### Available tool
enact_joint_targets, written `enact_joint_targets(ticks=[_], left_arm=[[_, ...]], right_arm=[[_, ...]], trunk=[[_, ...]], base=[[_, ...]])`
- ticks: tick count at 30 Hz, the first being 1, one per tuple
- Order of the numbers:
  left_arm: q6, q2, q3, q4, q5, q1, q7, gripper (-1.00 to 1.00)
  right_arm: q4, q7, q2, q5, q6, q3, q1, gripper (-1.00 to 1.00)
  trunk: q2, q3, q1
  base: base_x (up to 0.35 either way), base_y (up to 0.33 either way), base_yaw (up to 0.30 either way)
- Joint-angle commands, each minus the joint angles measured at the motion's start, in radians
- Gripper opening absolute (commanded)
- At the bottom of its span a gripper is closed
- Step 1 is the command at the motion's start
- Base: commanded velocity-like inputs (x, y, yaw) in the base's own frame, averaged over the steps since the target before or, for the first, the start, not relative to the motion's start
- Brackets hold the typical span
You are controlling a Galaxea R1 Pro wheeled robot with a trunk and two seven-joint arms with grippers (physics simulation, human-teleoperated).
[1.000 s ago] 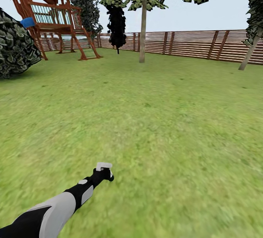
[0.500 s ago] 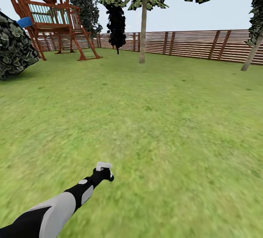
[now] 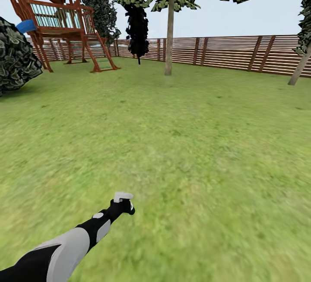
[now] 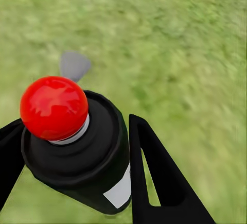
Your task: In the garden, pick up the pesticide atomizer on the floor and spray pesticide onto both trees until each tree trunk is fully covered.
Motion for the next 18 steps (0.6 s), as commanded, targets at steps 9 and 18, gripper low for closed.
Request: enact_joint_targets(ticks=[9,18], left_arm=[[-0.003,0.0,0.009,0.001,-0.01,-0.001,-0.002,-1.0],[-0.003,0.0,0.01,0.002,-0.01,-0.001,-0.002,-1.0]], right_arm=[[0.004,0.0,-0.001,0.009,-0.007,-0.007,-0.001,1.0],[0.004,0.001,0.0,0.01,-0.007,-0.007,-0.001,1.0]], trunk=[[0.0,-0.001,0.0],[0.0,-0.001,0.0]], base=[[0.35,0.0,0.0],[0.35,0.0,0.0]])
